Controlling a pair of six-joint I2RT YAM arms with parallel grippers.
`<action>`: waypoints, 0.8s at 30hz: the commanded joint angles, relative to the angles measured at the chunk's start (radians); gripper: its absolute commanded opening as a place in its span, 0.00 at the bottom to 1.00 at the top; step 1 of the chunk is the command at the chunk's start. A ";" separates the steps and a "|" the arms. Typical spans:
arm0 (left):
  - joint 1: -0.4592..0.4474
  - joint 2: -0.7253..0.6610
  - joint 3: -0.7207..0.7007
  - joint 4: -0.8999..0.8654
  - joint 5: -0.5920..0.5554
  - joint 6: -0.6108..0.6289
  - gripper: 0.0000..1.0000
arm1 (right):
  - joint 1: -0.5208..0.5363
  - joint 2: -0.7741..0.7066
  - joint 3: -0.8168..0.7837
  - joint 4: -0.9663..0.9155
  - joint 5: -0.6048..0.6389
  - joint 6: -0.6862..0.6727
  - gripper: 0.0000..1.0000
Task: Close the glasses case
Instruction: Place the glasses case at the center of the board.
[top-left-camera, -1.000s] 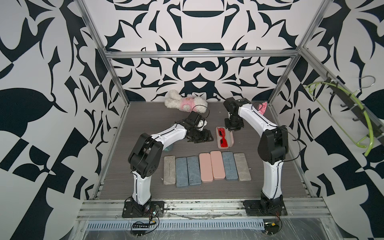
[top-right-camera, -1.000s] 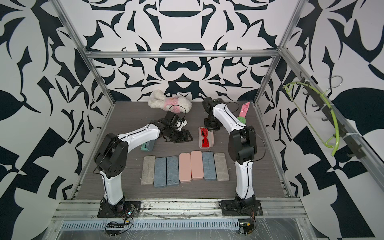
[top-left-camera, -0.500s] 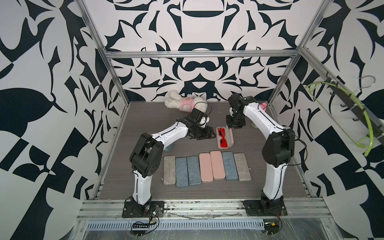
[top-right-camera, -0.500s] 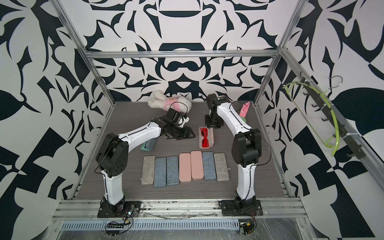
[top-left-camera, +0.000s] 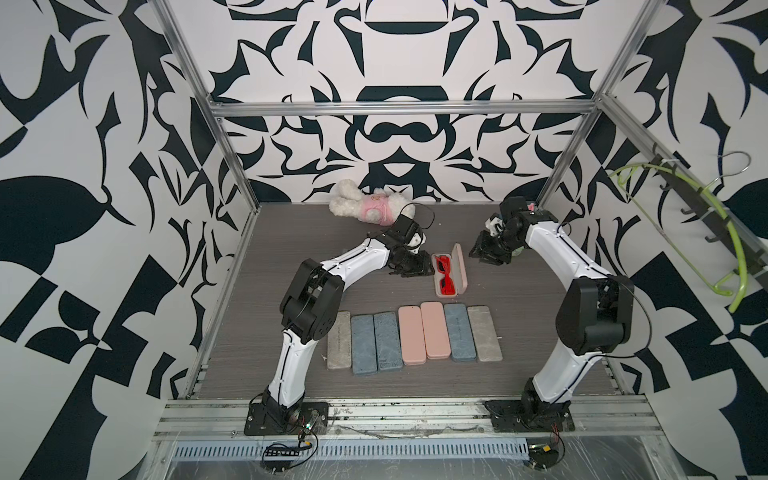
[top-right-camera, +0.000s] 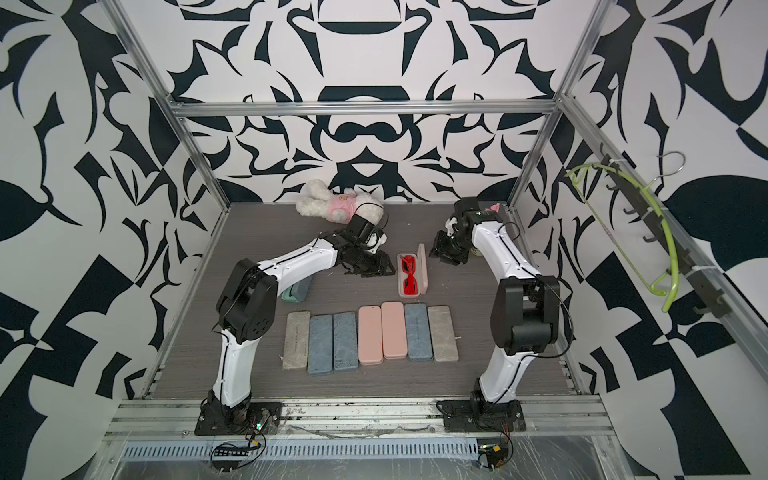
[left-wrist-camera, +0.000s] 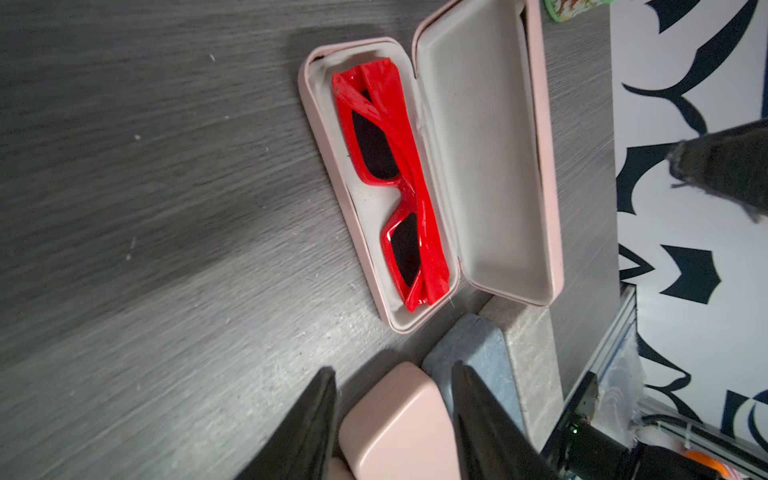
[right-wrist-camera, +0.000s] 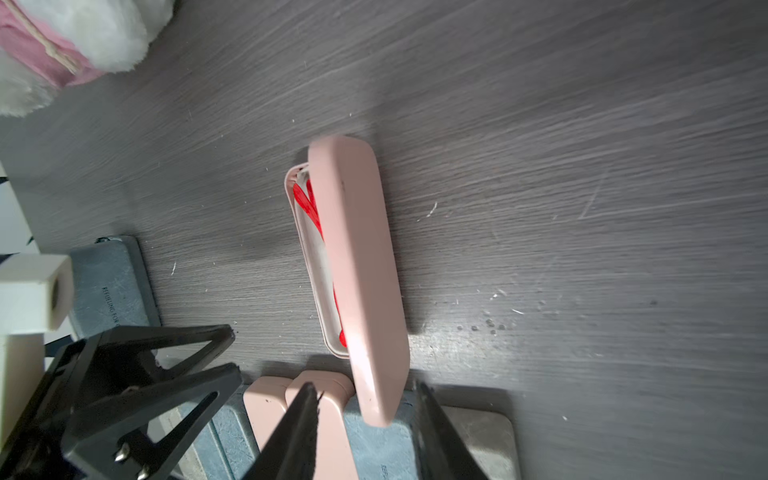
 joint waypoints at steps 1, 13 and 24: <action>-0.006 0.039 0.044 -0.032 -0.003 0.016 0.46 | -0.022 -0.070 -0.064 0.131 -0.088 0.028 0.38; -0.027 0.108 0.067 -0.021 0.013 0.024 0.41 | -0.030 -0.118 -0.244 0.343 -0.136 0.032 0.30; -0.043 0.161 0.089 -0.032 0.006 0.027 0.35 | -0.041 -0.106 -0.293 0.419 -0.184 -0.010 0.27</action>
